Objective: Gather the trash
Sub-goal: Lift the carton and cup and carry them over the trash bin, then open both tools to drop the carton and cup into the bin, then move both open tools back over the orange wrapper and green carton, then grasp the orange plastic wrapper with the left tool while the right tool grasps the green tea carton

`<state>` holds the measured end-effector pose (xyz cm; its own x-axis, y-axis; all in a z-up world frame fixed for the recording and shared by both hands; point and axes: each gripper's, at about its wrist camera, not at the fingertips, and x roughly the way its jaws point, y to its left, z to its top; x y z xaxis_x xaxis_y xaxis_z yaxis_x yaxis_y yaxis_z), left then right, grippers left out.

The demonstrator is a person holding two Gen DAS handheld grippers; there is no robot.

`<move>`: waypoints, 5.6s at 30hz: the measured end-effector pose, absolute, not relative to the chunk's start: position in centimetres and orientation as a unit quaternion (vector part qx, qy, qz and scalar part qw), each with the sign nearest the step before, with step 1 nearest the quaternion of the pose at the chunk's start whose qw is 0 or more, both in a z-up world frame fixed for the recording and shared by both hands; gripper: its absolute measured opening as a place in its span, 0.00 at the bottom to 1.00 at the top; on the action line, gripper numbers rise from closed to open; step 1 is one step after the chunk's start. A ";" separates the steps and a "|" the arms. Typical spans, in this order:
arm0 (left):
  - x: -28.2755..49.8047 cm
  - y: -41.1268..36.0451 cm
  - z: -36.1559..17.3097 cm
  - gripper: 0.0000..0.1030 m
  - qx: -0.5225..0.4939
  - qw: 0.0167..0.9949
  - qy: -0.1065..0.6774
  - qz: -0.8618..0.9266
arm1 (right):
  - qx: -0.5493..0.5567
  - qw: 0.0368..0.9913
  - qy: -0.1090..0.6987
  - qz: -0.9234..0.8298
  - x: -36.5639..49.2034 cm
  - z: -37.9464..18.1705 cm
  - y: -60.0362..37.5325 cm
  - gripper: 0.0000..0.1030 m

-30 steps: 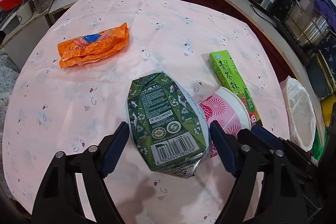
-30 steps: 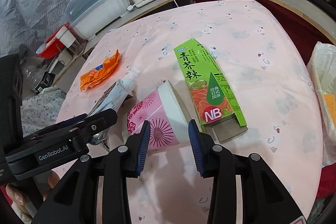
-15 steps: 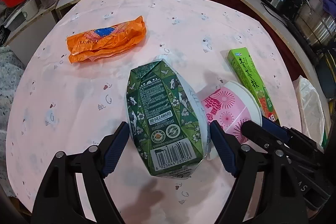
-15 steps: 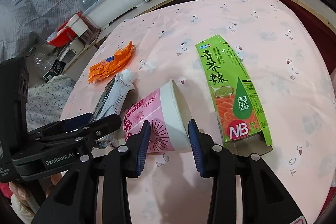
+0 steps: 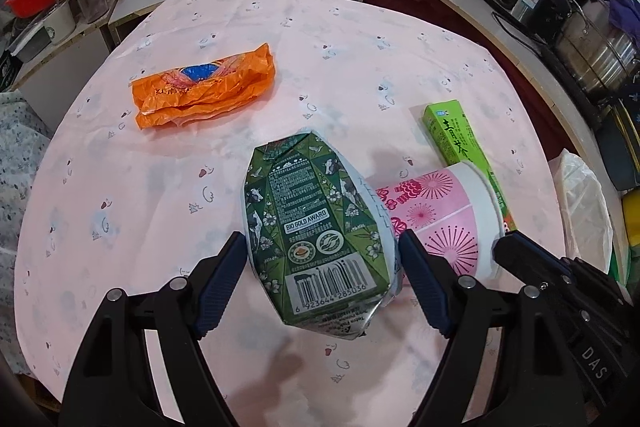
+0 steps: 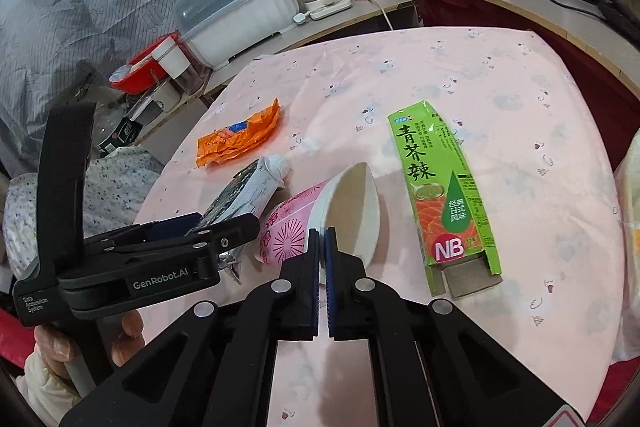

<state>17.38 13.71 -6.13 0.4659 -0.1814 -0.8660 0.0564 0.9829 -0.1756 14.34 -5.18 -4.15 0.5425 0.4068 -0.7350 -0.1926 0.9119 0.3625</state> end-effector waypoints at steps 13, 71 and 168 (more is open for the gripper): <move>17.3 7.6 -1.7 0.33 -0.046 0.861 0.490 -0.132 | 0.132 0.913 0.377 0.084 11.5 1.2 -11.4 0.04; 13.5 -22.8 2.1 0.48 0.096 0.825 0.418 -0.368 | 0.239 0.905 0.302 -0.182 1.1 0.3 -37.7 0.04; 20.8 17.4 -3.7 0.79 0.040 0.913 0.402 -0.058 | 0.047 0.892 0.449 -0.001 19.5 -8.4 -7.4 0.66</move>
<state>20.81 17.42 -3.66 0.6704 -0.0736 -0.7383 0.1384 0.9900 0.0270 19.54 -7.45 -8.40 0.5974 0.0392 -0.8010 0.0444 0.9956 0.0819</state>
